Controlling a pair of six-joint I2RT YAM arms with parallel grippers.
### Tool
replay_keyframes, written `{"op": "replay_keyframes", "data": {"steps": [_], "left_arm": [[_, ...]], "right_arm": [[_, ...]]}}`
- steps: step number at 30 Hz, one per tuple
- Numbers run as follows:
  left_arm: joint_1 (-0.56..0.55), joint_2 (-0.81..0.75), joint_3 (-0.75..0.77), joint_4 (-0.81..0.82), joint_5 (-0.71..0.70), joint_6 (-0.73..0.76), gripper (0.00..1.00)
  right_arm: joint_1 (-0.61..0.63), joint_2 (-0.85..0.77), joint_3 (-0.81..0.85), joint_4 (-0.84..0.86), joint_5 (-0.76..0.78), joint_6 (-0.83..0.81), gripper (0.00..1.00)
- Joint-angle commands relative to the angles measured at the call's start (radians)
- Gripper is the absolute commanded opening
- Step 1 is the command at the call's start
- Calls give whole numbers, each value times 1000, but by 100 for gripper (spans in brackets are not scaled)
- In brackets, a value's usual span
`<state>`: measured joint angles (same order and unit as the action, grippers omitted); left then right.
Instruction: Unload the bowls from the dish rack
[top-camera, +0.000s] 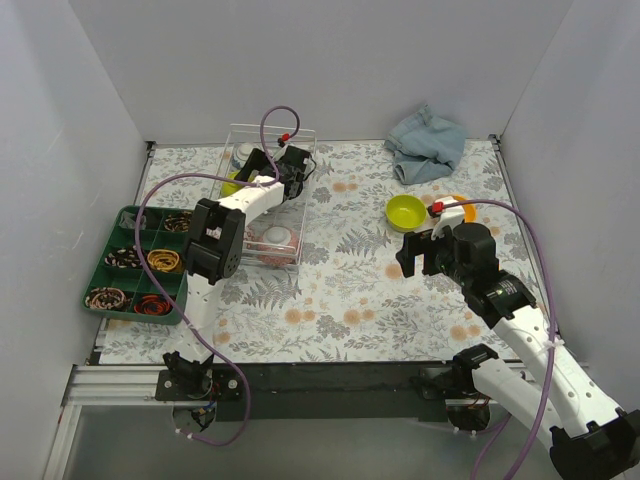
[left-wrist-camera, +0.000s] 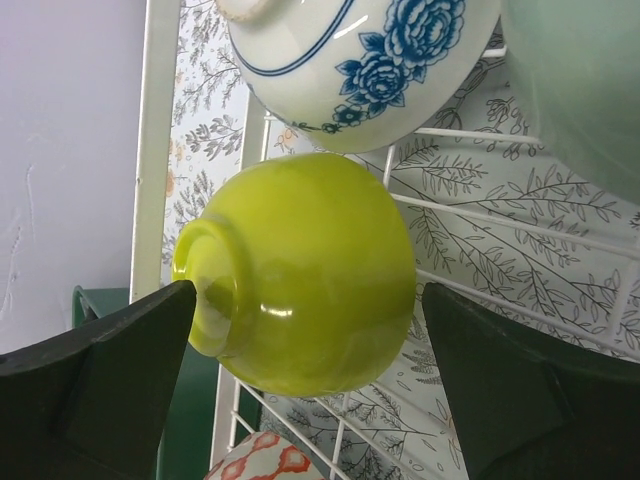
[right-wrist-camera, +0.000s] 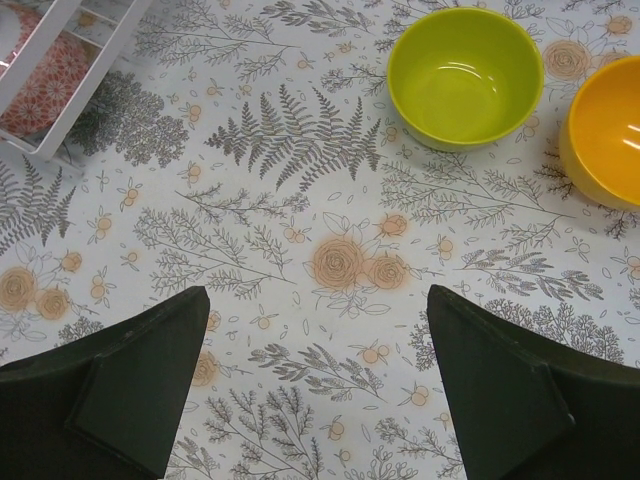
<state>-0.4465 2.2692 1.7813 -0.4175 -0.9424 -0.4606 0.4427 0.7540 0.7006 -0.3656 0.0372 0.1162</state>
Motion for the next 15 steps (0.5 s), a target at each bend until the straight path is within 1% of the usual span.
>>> {"op": "replay_keyframes", "data": {"steps": [1, 6, 9, 10, 11, 13, 14, 15], "left_arm": [[11, 36, 9, 9, -41, 8, 98], [11, 42, -6, 17, -38, 14, 98], [11, 41, -8, 17, -35, 19, 93], [9, 38, -8, 16, -32, 19, 91], [9, 24, -8, 14, -32, 20, 83], [5, 6, -10, 16, -24, 16, 74], [3, -13, -11, 16, -16, 11, 65], [3, -22, -11, 16, -7, 13, 62]], "right_arm": [[1, -4, -12, 13, -5, -20, 98], [1, -5, -16, 13, -13, -21, 98], [1, -4, -18, 13, -13, -26, 98], [1, -7, -18, 13, -13, -29, 98], [1, -5, -18, 13, -14, -30, 98], [1, -8, -19, 14, -11, -33, 98], [1, -10, -19, 13, -13, -33, 97], [1, -10, -21, 13, -13, -35, 97]]}}
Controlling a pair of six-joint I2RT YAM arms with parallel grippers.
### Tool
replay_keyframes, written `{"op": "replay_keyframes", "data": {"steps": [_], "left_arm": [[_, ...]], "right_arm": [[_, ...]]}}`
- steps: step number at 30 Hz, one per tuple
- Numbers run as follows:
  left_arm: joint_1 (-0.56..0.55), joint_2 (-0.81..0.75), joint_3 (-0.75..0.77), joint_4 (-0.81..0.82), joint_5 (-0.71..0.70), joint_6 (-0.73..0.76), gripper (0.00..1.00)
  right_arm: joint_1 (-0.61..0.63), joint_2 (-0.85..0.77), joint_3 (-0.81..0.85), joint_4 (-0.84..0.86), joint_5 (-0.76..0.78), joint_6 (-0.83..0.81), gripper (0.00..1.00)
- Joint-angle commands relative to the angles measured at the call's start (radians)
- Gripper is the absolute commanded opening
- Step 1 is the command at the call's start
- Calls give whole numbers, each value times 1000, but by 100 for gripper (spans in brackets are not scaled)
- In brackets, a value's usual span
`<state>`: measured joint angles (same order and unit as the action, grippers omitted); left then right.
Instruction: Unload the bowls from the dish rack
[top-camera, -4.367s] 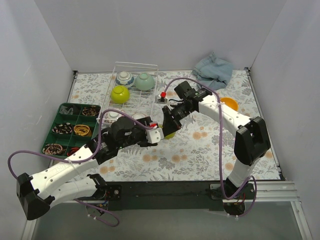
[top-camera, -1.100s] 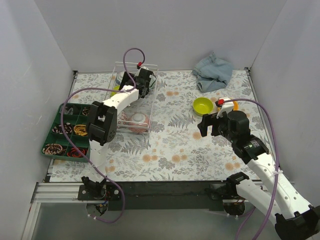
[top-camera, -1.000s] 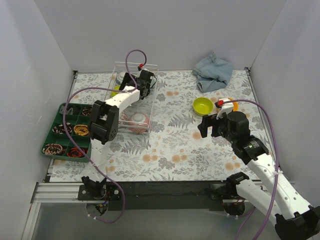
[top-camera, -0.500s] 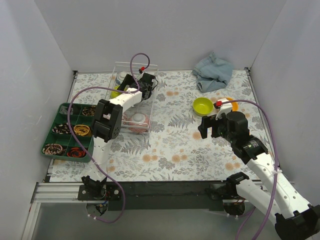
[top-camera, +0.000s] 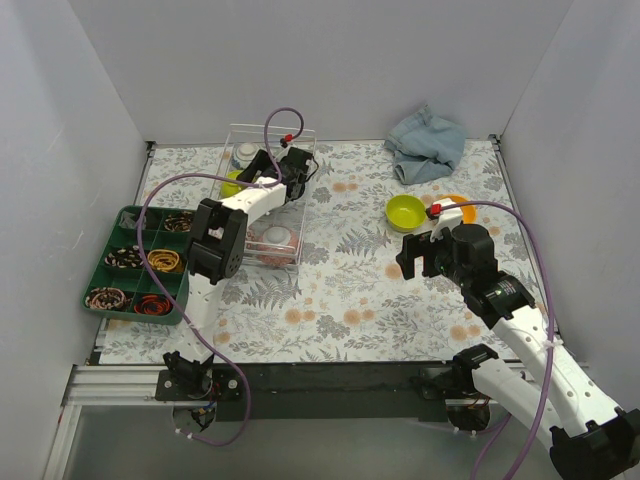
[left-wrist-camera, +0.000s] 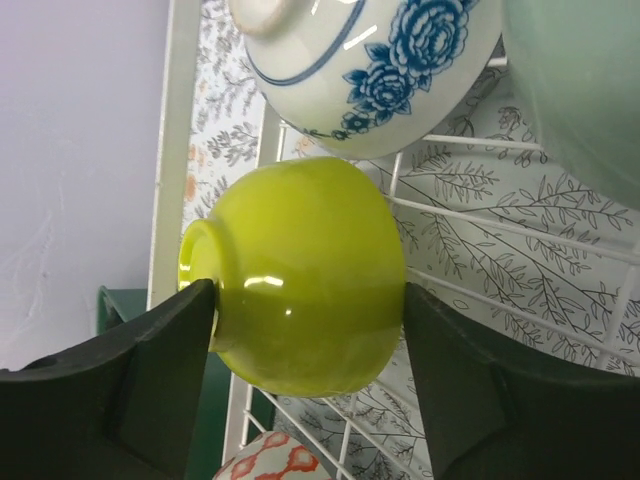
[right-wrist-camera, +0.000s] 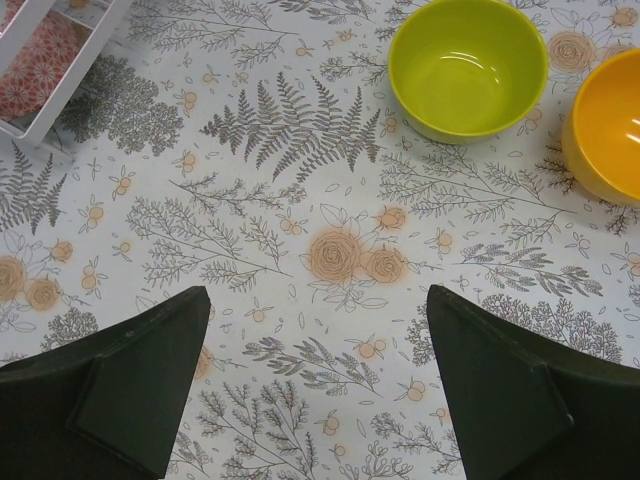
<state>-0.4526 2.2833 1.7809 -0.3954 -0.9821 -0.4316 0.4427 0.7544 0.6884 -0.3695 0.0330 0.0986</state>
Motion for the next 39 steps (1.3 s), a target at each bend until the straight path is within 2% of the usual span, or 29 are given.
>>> {"op": "replay_keyframes", "data": {"steps": [1, 9, 16, 23, 28, 39], "left_arm": [[8, -44, -14, -7, 34, -18, 59], [0, -131, -29, -32, 71, -53, 35], [0, -192, 6, -126, 128, -151, 20], [0, -266, 60, -204, 190, -251, 12], [2, -320, 95, -275, 293, -372, 11], [2, -498, 91, -310, 528, -596, 7]], "right_arm": [[1, -10, -9, 18, -11, -16, 97], [-1, -7, -9, 30, -25, -2, 97], [1, -15, -4, 32, -54, 6, 96], [1, -7, 17, 40, -129, -5, 95], [1, 9, 37, 73, -263, -16, 95], [2, 114, 106, 204, -516, 10, 94]]}}
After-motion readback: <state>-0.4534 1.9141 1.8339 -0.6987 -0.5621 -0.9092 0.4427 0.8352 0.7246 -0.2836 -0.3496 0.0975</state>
